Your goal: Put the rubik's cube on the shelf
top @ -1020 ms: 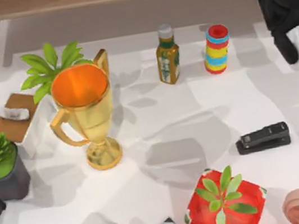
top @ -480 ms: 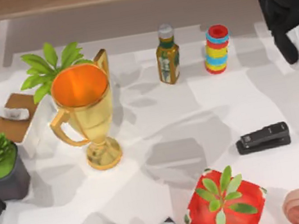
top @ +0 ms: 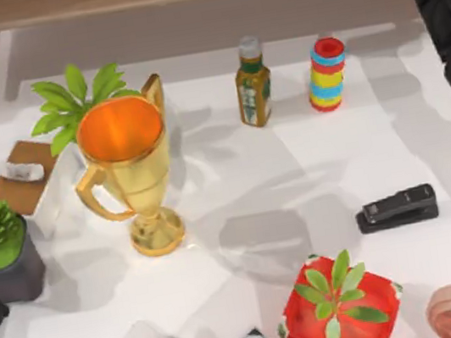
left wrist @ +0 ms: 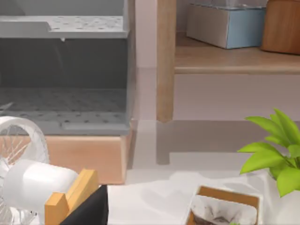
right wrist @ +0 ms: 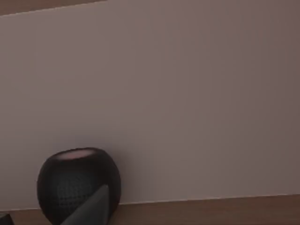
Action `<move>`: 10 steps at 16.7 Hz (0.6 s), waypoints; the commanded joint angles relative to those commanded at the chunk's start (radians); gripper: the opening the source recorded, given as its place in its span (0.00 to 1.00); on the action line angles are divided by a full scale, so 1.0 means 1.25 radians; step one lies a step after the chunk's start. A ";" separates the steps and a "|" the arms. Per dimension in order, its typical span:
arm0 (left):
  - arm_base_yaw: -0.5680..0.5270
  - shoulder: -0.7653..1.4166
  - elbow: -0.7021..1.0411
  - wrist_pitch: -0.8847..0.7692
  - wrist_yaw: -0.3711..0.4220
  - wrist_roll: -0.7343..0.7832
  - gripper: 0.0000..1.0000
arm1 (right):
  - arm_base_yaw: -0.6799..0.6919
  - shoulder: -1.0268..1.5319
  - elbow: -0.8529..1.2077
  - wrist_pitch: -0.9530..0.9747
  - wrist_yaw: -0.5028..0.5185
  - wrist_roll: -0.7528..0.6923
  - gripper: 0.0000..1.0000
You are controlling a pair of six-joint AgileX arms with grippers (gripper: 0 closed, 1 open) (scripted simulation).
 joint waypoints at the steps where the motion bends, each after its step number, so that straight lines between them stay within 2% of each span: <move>1: 0.000 0.000 0.000 0.000 0.000 0.000 1.00 | -0.013 -0.027 -0.040 0.031 -0.026 0.035 1.00; 5: 0.000 0.000 0.000 0.000 0.000 0.000 1.00 | -0.117 -0.124 -0.211 0.160 -0.141 0.222 1.00; 10: 0.000 0.000 0.000 0.000 0.000 0.000 1.00 | -0.379 -0.195 -0.408 0.286 -0.287 0.531 1.00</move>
